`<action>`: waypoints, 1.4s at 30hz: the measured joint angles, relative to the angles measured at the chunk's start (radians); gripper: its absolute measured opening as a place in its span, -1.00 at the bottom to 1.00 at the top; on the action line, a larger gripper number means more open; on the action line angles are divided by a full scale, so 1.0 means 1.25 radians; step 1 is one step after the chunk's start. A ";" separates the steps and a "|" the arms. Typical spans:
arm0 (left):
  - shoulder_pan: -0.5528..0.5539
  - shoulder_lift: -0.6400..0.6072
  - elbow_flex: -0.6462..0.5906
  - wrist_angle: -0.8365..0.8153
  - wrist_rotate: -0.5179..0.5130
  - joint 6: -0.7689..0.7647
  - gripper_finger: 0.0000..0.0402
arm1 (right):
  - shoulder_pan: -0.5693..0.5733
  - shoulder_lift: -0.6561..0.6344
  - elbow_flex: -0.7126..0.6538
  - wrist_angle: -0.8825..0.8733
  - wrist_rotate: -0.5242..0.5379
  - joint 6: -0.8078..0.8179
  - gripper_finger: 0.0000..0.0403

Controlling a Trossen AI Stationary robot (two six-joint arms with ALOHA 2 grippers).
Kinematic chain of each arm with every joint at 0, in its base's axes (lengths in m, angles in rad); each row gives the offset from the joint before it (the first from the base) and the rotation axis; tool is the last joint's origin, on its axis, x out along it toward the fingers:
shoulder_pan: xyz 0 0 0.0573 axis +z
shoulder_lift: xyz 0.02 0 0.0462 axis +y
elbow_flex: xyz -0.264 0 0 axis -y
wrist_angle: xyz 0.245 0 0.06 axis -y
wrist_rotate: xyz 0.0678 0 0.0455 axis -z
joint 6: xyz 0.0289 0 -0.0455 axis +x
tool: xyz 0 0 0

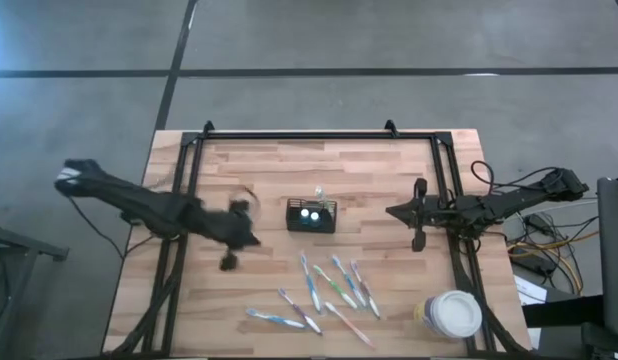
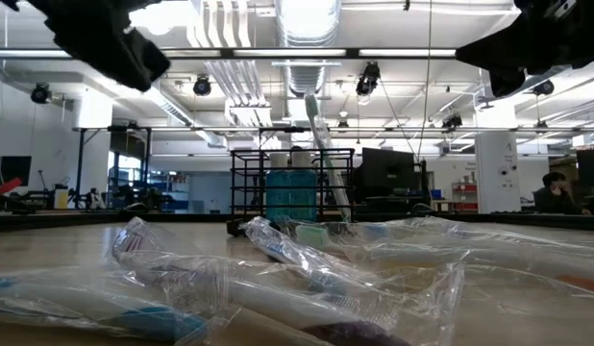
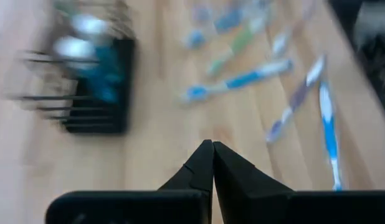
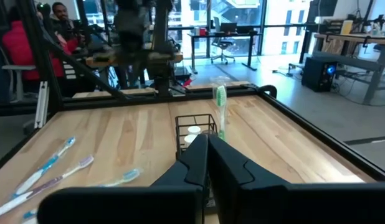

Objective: Pick & Place toothbrushing station
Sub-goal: Put the left blue toothbrush into the black wire organizer

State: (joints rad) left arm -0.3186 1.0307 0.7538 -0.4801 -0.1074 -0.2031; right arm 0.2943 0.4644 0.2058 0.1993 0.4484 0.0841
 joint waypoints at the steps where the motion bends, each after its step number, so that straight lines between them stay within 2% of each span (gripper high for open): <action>1: -0.018 0.051 0.025 -0.013 0.001 0.000 -0.89 | 0.000 0.000 -0.001 0.000 0.000 0.000 -0.96; 4: -0.060 0.168 0.115 -0.029 0.019 -0.007 -0.75 | 0.000 0.001 -0.003 -0.002 -0.001 0.002 -0.96; 8: -0.103 0.297 0.187 -0.076 0.085 -0.029 -0.45 | 0.000 0.000 -0.005 -0.007 -0.003 0.002 -0.96; 13: -0.162 0.376 0.248 -0.120 0.138 -0.102 -0.06 | 0.000 0.001 -0.005 -0.008 -0.015 0.000 -0.96; 16: -0.208 0.403 0.261 -0.154 0.141 -0.136 0.07 | 0.000 0.003 -0.005 -0.009 -0.032 -0.002 -0.96; 23: -0.271 0.451 0.265 -0.151 0.132 -0.182 0.11 | 0.000 0.003 -0.005 -0.013 -0.033 0.000 -0.96; 33: -0.272 0.551 0.271 -0.077 0.135 -0.139 0.11 | 0.000 0.003 -0.005 0.018 -0.030 0.002 -0.96; 42: -0.276 0.602 0.278 -0.018 0.124 -0.175 0.09 | 0.000 0.003 -0.005 0.035 -0.030 0.054 -0.96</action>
State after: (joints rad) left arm -0.6633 1.7834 1.1011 -0.5023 0.0475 -0.4215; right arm 0.2943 0.4683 0.1997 0.2432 0.4110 0.1519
